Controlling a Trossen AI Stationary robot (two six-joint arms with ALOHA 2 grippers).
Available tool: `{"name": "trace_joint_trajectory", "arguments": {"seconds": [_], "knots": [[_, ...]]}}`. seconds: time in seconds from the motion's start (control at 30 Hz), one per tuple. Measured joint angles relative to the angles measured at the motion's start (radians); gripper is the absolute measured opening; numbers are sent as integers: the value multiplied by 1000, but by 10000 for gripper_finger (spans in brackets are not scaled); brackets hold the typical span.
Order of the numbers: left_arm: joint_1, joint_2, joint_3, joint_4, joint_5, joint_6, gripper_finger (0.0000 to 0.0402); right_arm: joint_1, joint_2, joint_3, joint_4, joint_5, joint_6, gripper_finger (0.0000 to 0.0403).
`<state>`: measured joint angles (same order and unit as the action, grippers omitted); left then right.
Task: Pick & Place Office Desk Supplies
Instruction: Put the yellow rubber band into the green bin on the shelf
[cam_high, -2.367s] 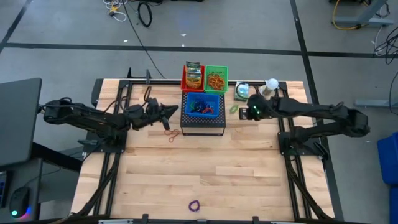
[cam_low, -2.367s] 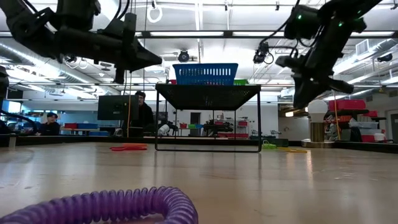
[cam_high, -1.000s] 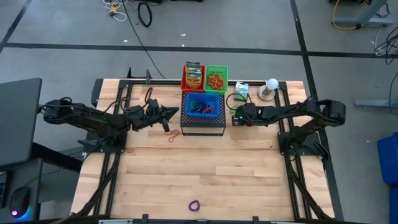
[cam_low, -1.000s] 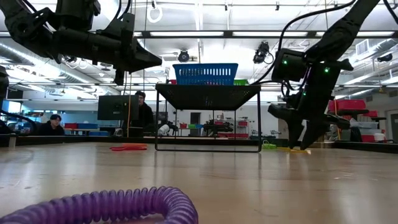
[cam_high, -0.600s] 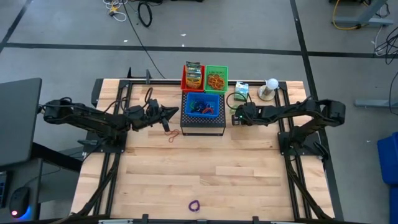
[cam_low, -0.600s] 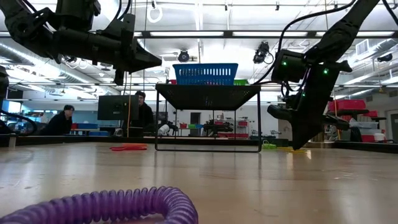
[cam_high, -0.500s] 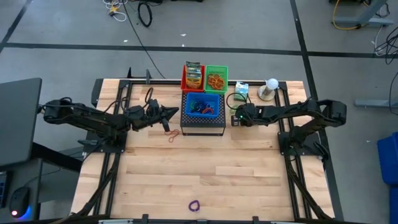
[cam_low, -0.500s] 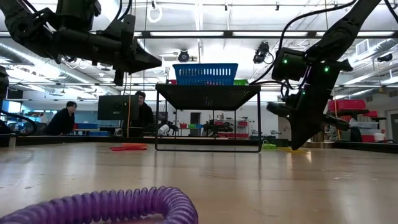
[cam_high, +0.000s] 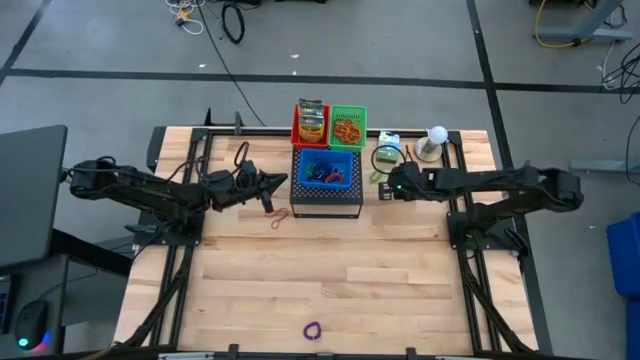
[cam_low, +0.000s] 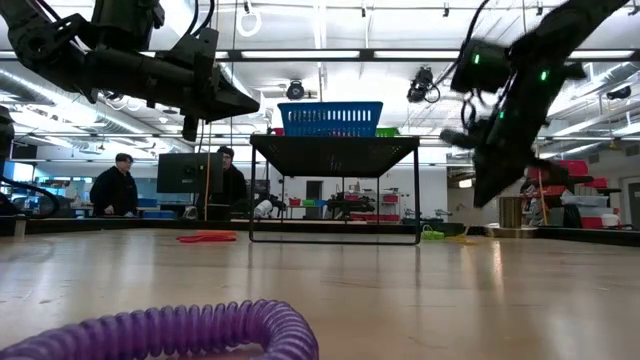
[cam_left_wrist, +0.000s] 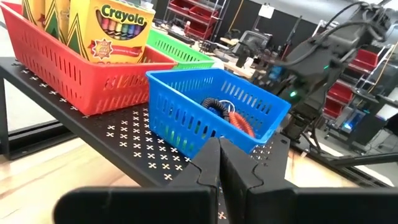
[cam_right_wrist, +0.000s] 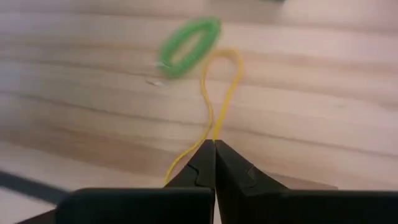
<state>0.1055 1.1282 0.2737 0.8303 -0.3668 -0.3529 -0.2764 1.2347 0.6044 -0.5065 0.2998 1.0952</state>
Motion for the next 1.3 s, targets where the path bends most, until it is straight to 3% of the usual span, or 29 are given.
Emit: {"name": "trace_joint_trajectory", "arguments": {"seconds": [0.3, 0.5, 0.63, 0.83, 1.03, 1.3], "knots": [[0, 0, 0, 0, 0, -20, 7, 80, -96, 287, -243, 141, -114, 0], [0, 0, 0, -3, 0, -17, 7, 66, -93, 504, -235, 276, -284, 0], [0, 0, 0, -4, 0, -17, 7, 32, -79, 606, -133, 306, -435, 0], [0, 0, 0, -18, -7, -17, 7, -48, -29, 669, 76, 286, -600, 0], [0, 0, 0, -18, -18, -17, 7, -129, 79, 675, 257, 142, -641, 0], [0, 0, 0, -18, -19, -12, 7, -172, 214, 675, 280, 56, -659, 0]]}}
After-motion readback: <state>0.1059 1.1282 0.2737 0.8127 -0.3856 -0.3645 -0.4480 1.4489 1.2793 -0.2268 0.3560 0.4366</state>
